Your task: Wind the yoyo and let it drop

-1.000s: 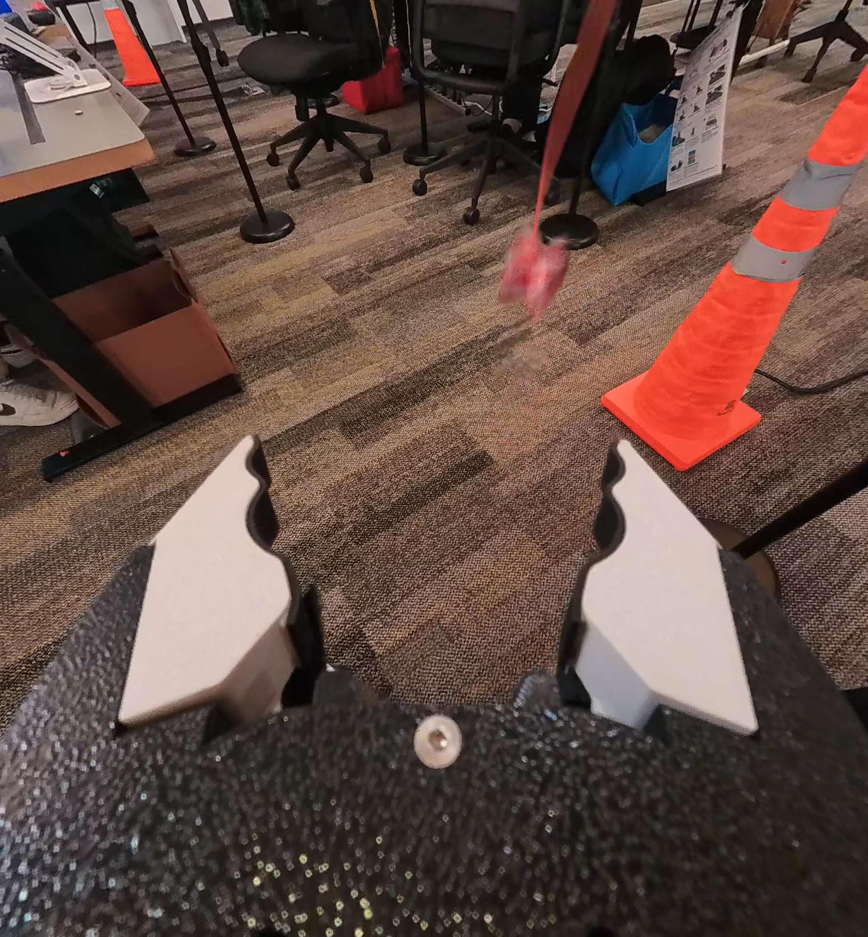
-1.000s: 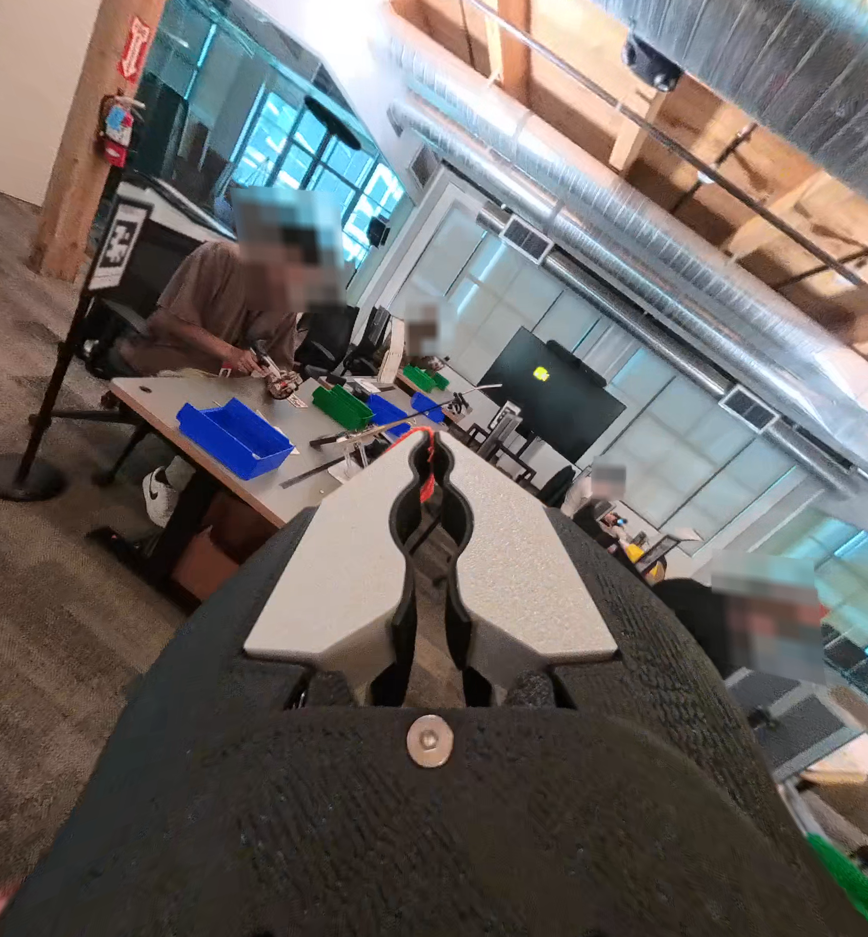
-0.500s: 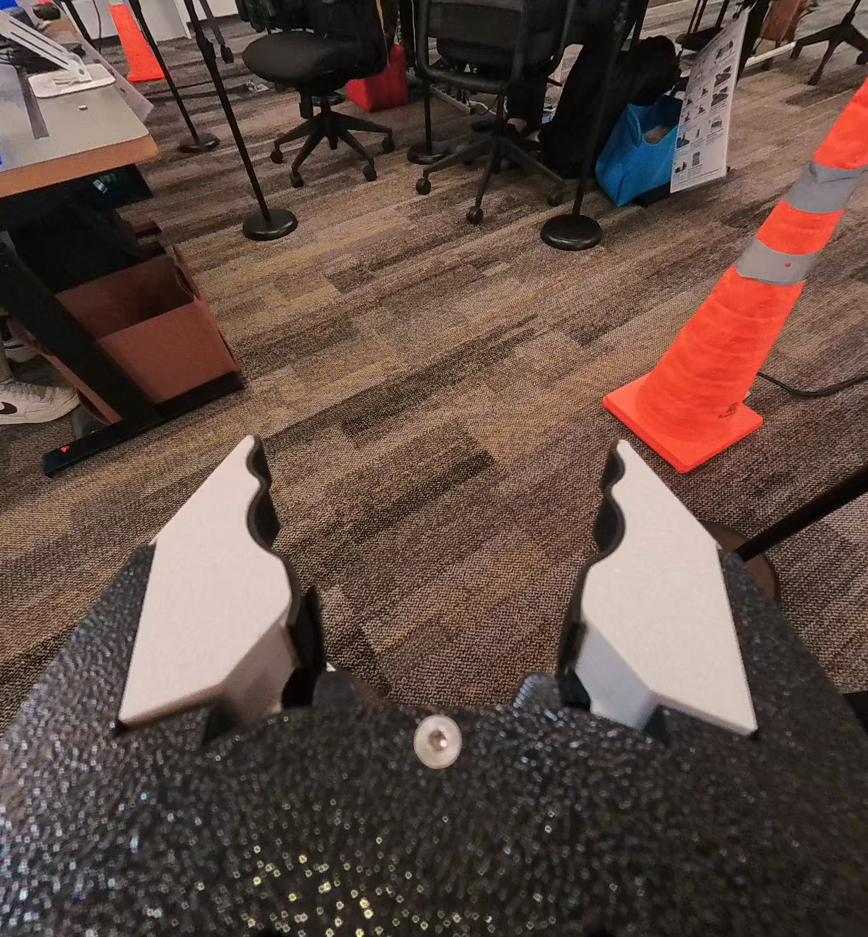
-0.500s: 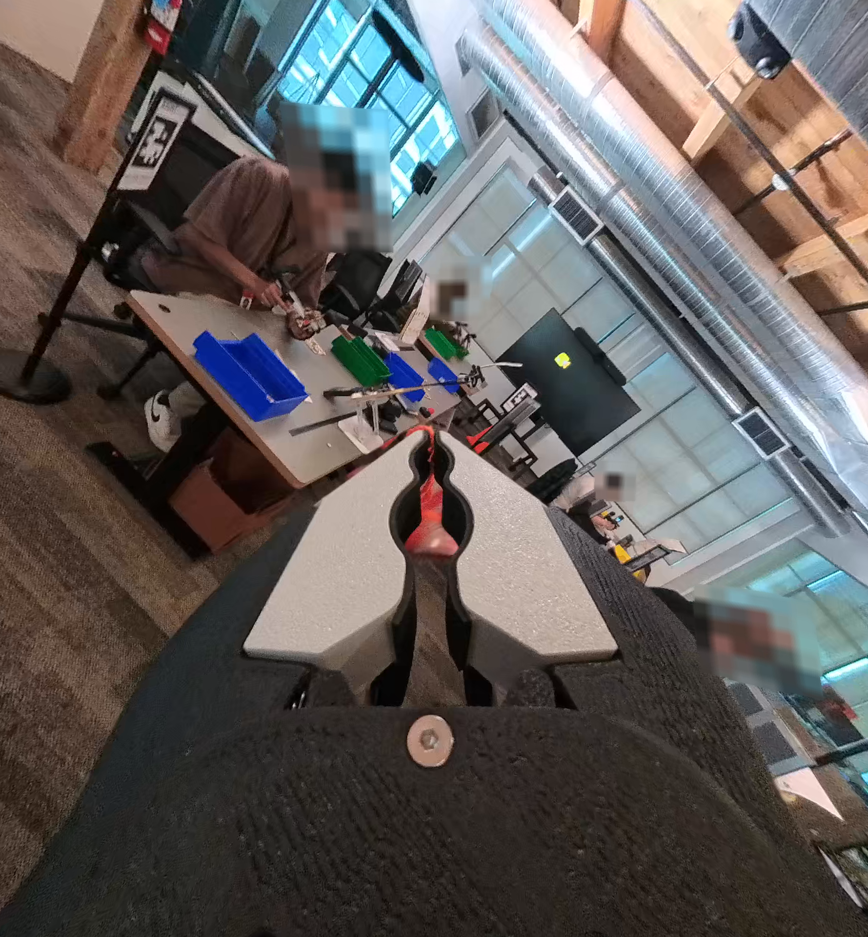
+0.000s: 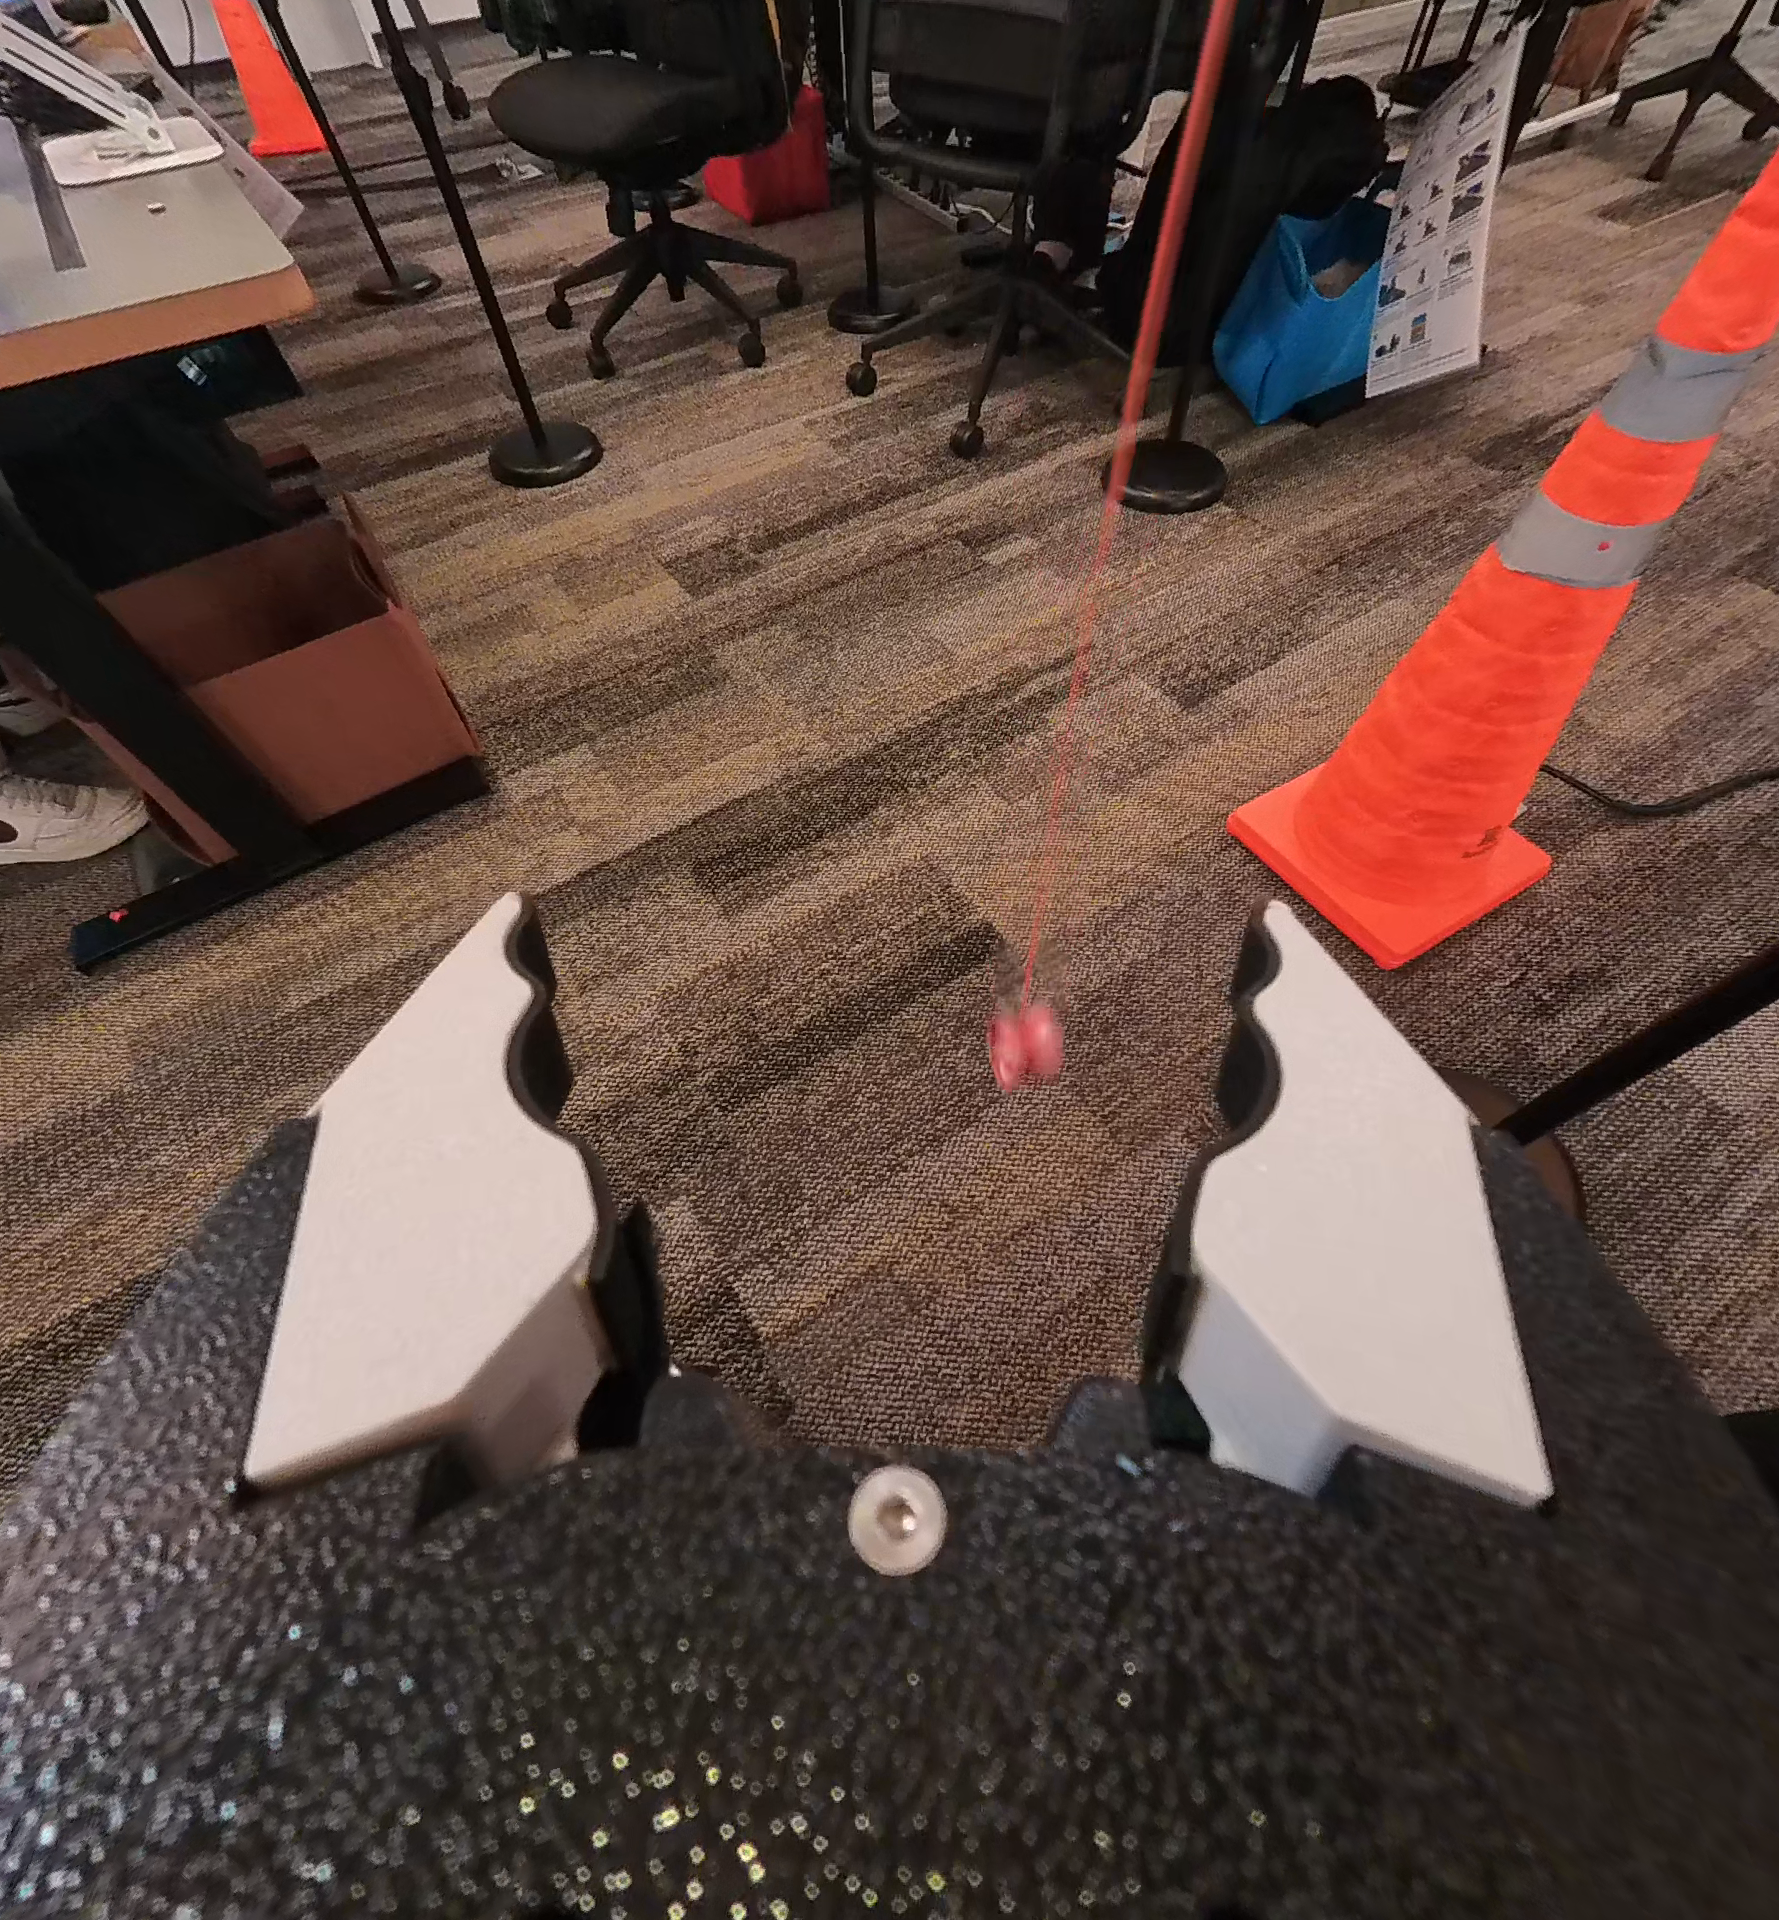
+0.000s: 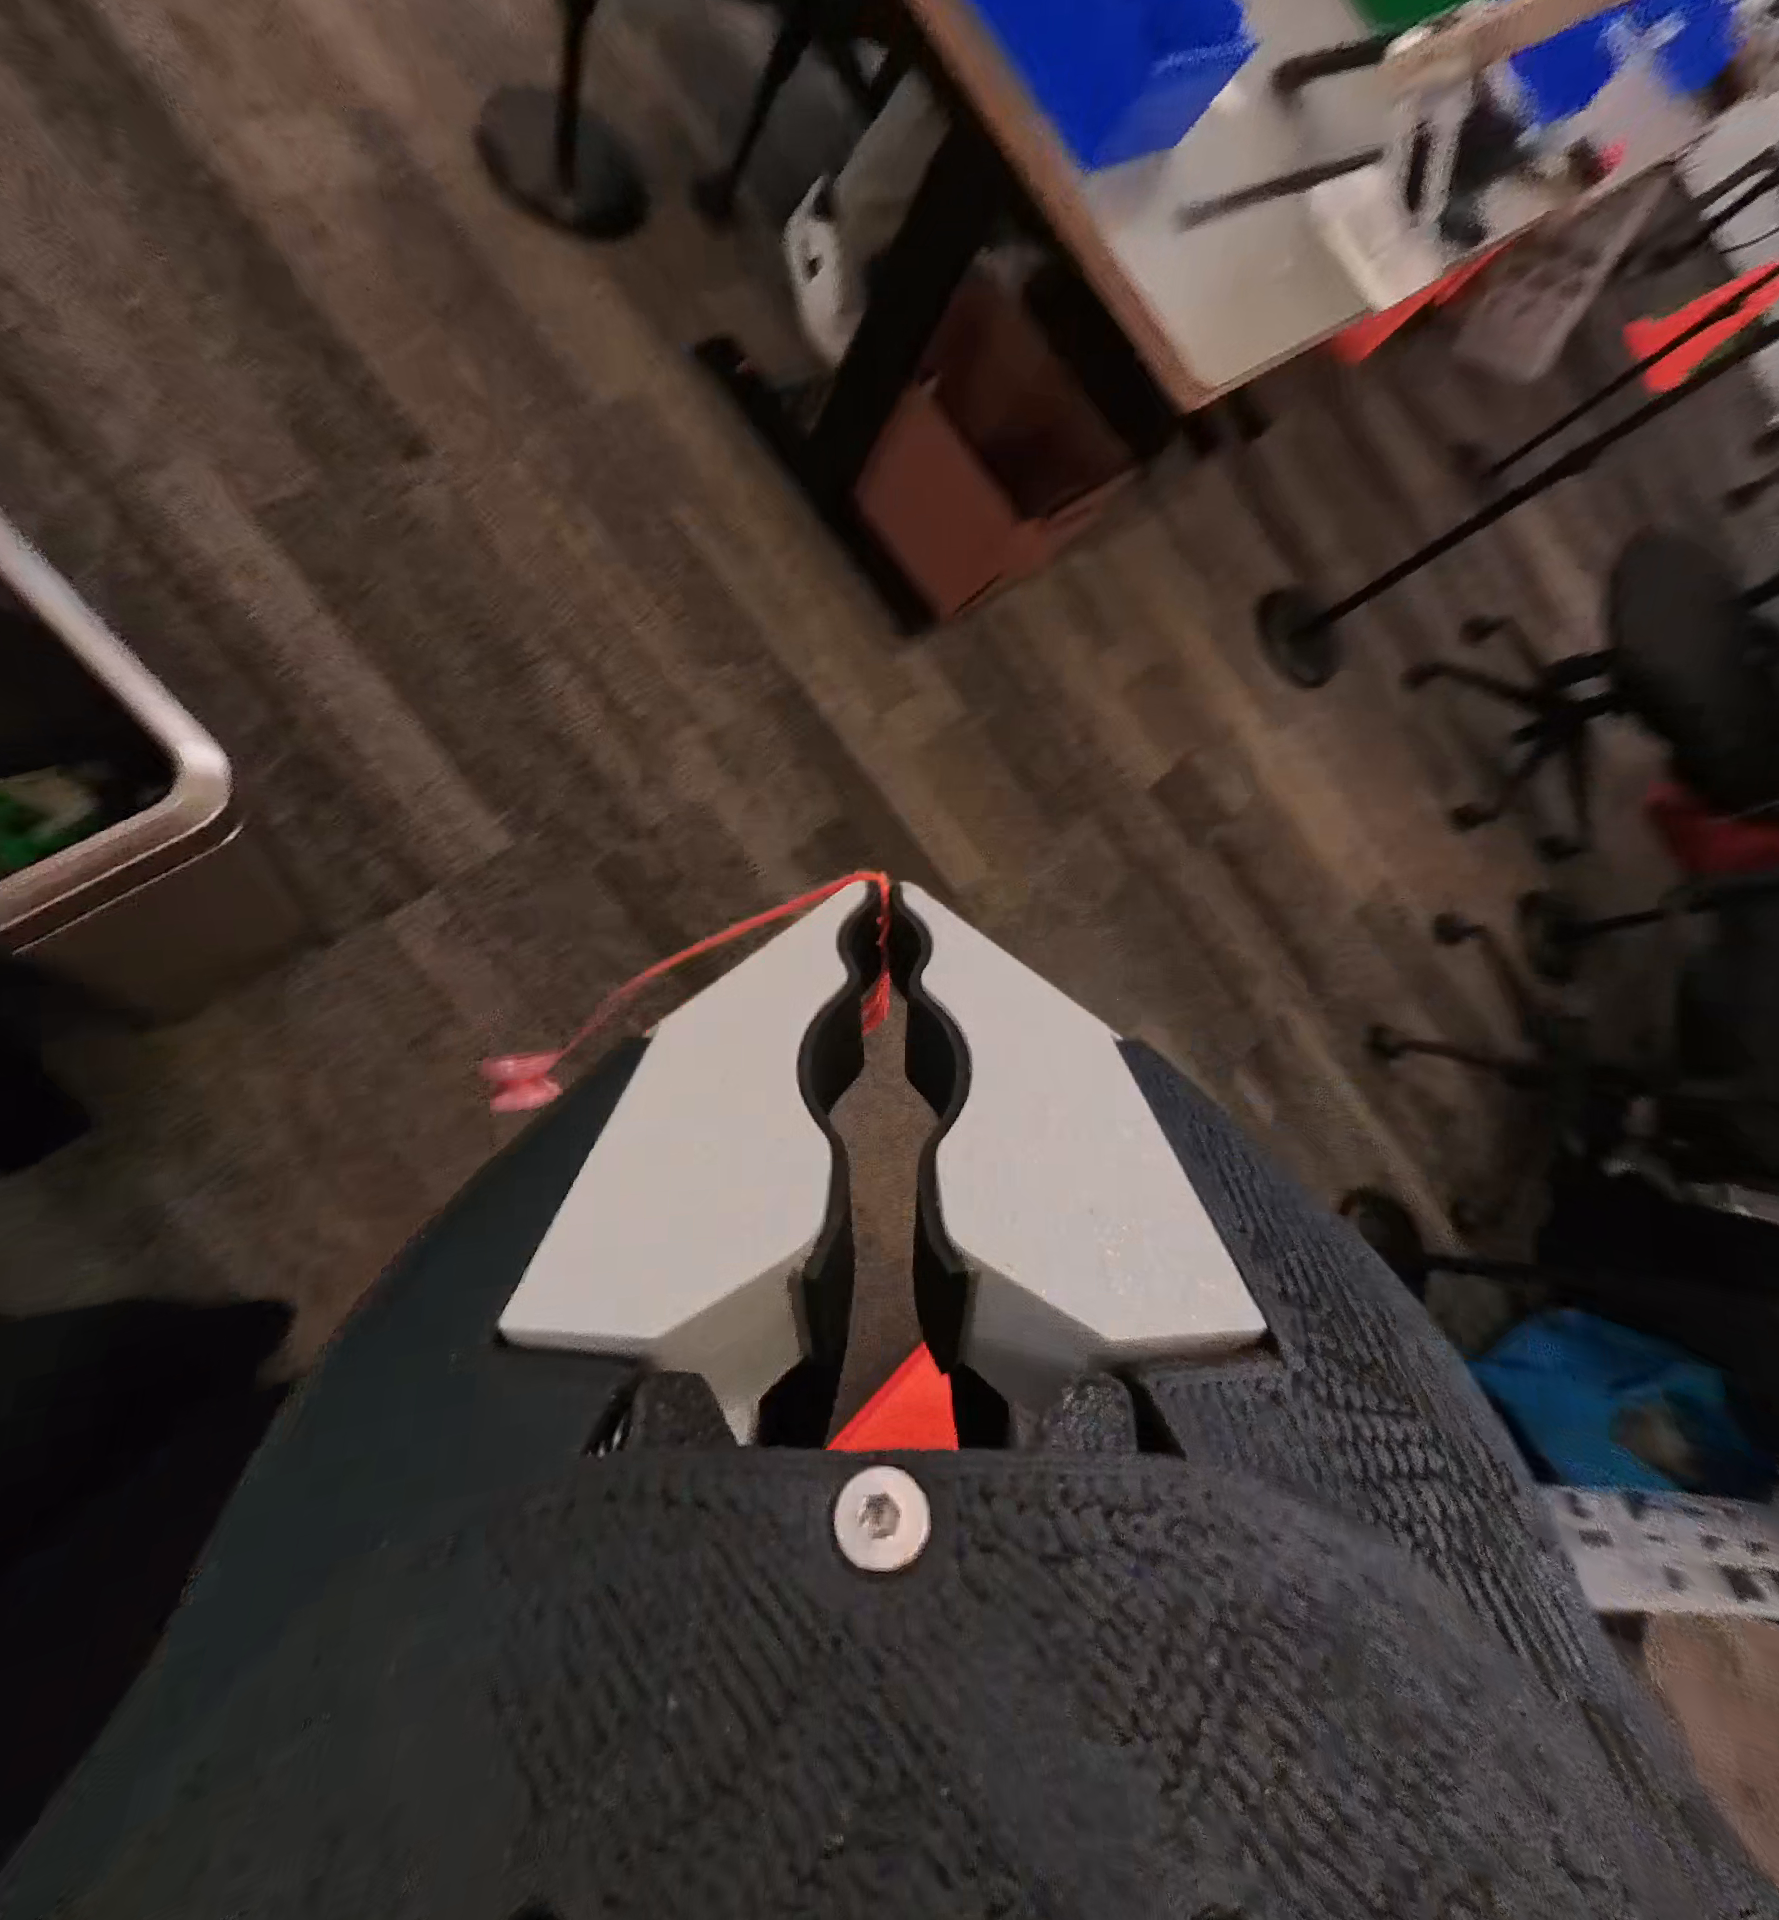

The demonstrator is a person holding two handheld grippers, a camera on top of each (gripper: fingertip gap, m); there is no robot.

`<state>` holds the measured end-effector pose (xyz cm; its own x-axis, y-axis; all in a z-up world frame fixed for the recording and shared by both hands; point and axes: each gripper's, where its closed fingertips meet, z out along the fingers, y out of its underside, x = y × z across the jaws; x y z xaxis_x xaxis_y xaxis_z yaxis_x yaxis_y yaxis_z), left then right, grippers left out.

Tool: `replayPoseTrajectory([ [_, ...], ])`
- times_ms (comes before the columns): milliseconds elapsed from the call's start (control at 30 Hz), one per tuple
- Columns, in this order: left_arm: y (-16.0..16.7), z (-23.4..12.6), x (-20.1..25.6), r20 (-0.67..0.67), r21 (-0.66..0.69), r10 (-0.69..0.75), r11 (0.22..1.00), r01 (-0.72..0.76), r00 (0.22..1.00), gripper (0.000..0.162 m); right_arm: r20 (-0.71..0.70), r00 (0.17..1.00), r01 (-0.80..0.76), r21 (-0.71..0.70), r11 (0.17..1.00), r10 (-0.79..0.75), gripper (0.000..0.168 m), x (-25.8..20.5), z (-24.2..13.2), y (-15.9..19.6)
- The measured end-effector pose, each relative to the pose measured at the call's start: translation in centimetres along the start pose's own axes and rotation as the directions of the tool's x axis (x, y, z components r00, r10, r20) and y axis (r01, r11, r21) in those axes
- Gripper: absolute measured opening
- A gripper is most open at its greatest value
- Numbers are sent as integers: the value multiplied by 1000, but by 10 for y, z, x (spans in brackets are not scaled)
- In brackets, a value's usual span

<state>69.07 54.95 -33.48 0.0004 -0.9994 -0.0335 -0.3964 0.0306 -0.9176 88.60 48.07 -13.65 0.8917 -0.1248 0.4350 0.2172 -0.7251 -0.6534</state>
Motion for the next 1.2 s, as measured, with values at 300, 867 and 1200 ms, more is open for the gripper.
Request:
replayPoseTrajectory([
  [300, -2, 1, 0, 0, 18, -8, 1000, 8, 1000, 127, -382, 924, 171, 448, 877, 15, 0, 137, -166, -194],
  [867, -358, 17, 94, -283, 561, -122, 783, 267, 951, 159, -634, 773, 428, 489, 760, -28, 0, 220, -364, -321],
  [1200, -568, -49, 134, -369, 811, -27, 479, 336, 929, 159, -627, 761, 500, 406, 765, -165, 0, 204, -383, -325],
])
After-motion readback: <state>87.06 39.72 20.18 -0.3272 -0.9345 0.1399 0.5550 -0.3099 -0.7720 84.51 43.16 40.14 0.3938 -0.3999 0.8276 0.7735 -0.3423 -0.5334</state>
